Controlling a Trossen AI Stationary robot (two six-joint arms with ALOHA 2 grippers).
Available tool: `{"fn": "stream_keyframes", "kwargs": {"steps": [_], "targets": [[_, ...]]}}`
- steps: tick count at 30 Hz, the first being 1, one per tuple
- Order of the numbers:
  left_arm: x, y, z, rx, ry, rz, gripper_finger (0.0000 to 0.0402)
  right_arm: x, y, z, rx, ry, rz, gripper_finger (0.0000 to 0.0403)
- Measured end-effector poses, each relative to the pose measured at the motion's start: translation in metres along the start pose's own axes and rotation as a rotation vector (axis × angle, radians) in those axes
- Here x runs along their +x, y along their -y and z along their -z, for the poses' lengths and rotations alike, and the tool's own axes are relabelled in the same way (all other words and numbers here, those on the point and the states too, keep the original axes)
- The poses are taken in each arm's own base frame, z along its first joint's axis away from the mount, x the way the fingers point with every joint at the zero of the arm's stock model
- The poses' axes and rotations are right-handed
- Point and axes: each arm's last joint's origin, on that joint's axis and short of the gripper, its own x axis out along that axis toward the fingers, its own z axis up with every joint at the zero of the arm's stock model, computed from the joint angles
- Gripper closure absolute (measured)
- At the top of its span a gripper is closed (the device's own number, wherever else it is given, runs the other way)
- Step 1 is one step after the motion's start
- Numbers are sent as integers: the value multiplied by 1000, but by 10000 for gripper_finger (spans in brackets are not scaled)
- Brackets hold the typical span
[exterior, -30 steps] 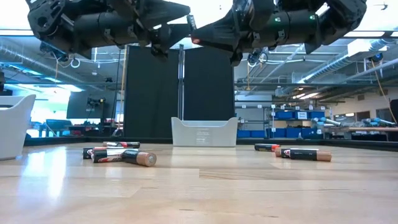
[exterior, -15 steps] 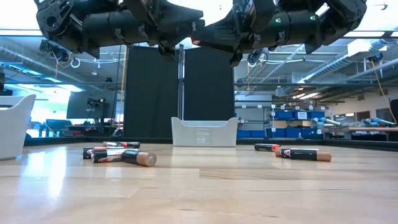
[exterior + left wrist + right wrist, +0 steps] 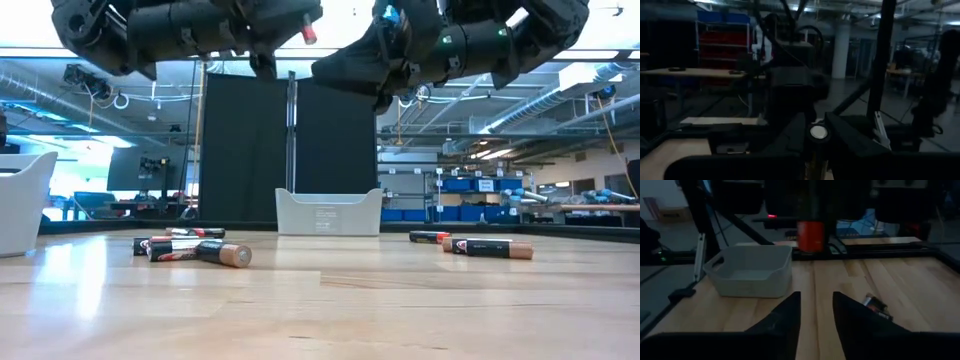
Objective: Sort batteries
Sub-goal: Put the red battery into the bottom left gray bin
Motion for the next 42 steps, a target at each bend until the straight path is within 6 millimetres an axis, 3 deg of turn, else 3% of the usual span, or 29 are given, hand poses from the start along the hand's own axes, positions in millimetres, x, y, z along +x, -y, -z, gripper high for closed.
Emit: {"fn": "stream_keyframes", "kwargs": {"steps": [5, 12, 21, 32, 42], "targets": [[-10, 2, -15, 12, -61, 6, 348, 0, 1, 5, -3, -49, 26, 245], [-28, 14, -37, 4, -285, 8, 348, 0, 1, 7, -10, -73, 28, 243], [-34, 49, -66, -24, -751, -16, 348, -1, 5, 12, -11, -131, 43, 245], [-76, 93, -43, -219, -1236, -101, 348, -2, 7, 20, 28, -206, 56, 245], [-105, 116, 9, -345, -1364, -189, 348, -2, 7, 21, 31, -221, 54, 247]]}}
